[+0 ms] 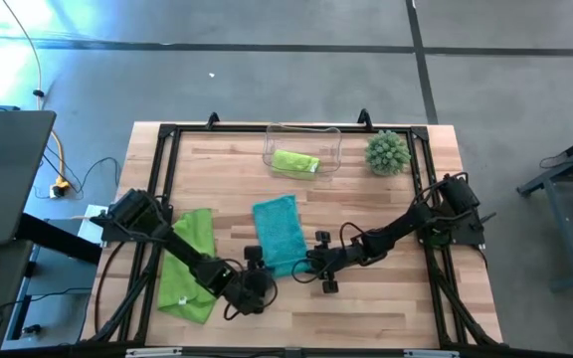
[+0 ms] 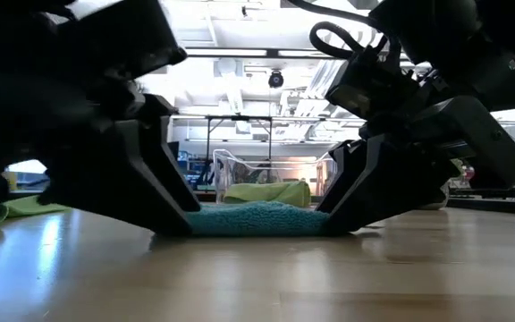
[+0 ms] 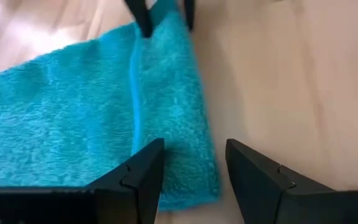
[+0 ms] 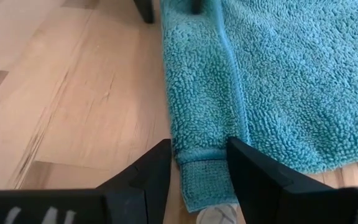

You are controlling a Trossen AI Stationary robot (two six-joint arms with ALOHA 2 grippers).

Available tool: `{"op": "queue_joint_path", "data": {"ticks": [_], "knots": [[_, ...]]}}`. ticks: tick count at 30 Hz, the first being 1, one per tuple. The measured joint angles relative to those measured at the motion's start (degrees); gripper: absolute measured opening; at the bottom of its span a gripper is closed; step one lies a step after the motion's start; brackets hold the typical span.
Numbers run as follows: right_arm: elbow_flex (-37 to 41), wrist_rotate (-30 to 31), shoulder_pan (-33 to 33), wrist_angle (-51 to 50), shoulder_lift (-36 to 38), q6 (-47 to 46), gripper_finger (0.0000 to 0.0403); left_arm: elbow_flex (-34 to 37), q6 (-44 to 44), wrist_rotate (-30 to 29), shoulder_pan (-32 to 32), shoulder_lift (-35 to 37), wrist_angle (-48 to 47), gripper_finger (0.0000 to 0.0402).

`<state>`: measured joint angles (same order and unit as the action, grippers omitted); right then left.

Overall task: Roll microfiber towels into tight, uniform cylinder then place into a basket
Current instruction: Roll the blue microfiber cloth

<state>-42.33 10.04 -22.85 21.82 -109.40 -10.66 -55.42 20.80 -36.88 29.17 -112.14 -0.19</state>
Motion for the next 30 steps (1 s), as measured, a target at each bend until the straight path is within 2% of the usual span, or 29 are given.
{"op": "queue_joint_path", "data": {"ticks": [10,14,18,23,30], "knots": [[0.0,-0.03,0.0,0.07,0.02,-3.38,0.0145,-0.24,9.31,1.2,-0.9,-1.73,-2.84,0.0149],[0.02,-1.56,0.0,-0.13,0.36,-3.91,0.012,-0.19,14.12,1.66,-0.06,-1.11,-2.78,0.0107],[0.04,-2.74,0.15,-0.17,0.48,-3.98,0.0071,-0.1,16.68,1.87,0.98,-0.7,-2.36,0.0058],[0.02,-9.25,1.55,0.18,0.5,-6.21,0.001,-0.02,20.71,2.43,1.65,-0.59,-0.74,0.0014],[0.04,-23.22,4.3,1.88,0.37,-17.69,0.0013,-0.07,34.77,8.18,1.61,-0.4,1.87,0.0008]]}}
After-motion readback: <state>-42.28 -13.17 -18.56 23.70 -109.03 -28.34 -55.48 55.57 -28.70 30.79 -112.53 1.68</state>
